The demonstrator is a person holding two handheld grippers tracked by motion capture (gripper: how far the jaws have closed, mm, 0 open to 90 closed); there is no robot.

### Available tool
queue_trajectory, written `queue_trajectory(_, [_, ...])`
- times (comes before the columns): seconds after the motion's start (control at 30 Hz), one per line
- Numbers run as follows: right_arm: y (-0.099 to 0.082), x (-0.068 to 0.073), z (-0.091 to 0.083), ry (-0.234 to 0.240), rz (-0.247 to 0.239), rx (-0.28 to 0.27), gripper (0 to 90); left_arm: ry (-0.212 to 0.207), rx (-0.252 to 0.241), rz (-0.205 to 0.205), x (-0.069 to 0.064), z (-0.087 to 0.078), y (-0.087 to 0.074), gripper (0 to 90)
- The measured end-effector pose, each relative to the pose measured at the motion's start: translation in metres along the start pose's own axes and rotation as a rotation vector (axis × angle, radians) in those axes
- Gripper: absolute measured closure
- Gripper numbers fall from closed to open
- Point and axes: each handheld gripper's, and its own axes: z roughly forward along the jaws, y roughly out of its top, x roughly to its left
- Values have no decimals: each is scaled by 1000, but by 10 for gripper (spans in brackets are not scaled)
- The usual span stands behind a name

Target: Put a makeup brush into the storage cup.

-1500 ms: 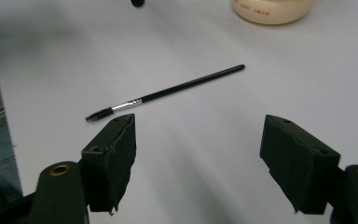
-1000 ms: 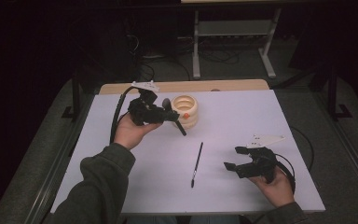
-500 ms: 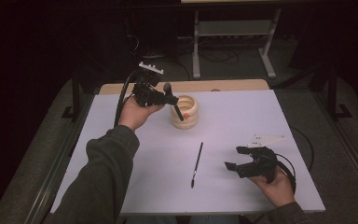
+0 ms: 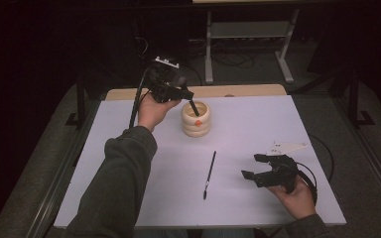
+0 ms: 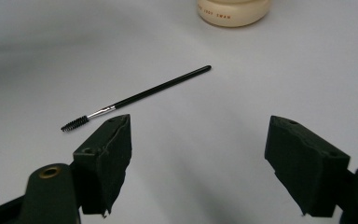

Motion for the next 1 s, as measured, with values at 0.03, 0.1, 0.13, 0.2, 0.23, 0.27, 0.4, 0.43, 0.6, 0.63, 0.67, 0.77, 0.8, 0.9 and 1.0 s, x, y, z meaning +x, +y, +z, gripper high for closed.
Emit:
queue_trajectory(0.03, [0, 0, 0, 0, 0, 1, 221, 4, 5, -7, 2, 2, 0, 778])
queue_trajectory(0.1, [0, 0, 1, 4, -5, 4, 221, 9, 2, -17, 5, 3, -1, 778])
queue_trajectory(0.13, [0, 0, 1, 3, -4, 5, 221, 7, 1, -23, 6, 4, -1, 778])
queue_trajectory(0.2, [0, 1, 2, 4, -1, 5, 221, 9, -5, -33, 9, 6, -1, 779])
queue_trajectory(0.23, [0, 1, 2, 5, 0, 4, 221, 11, -10, -34, 10, 6, -1, 778])
queue_trajectory(0.27, [0, 0, 2, 2, -4, 5, 221, 13, -8, -38, 10, 7, 0, 778])
queue_trajectory(0.4, [0, 0, 2, 2, 2, 1, 221, 43, -3, -43, 13, 11, 2, 777])
queue_trajectory(0.43, [0, 0, 2, 3, 1, 0, 221, 54, 1, -43, 15, 11, 1, 778])
queue_trajectory(0.6, [-1, 0, 3, 5, 5, -1, 221, 74, 23, -38, 16, 18, -2, 778])
queue_trajectory(0.63, [-1, 0, 4, 8, 1, 4, 221, 70, 21, -40, 16, 19, -3, 778])
queue_trajectory(0.67, [-1, 0, 4, 6, -1, 5, 221, 72, 15, -43, 16, 20, -3, 778])
queue_trajectory(0.77, [-1, -1, 4, 4, -2, 3, 221, 81, 20, -41, 16, 22, -6, 776])
queue_trajectory(0.8, [-1, -1, 4, 3, -1, 2, 221, 90, 18, -39, 16, 23, -7, 775])
queue_trajectory(0.9, [-1, -1, 4, -5, -7, -2, 221, 97, 19, -45, 16, 25, -11, 775])
queue_trajectory(1.0, [-1, -1, 4, -7, -5, -3, 223, 110, 20, -56, 19, 27, -15, 775])
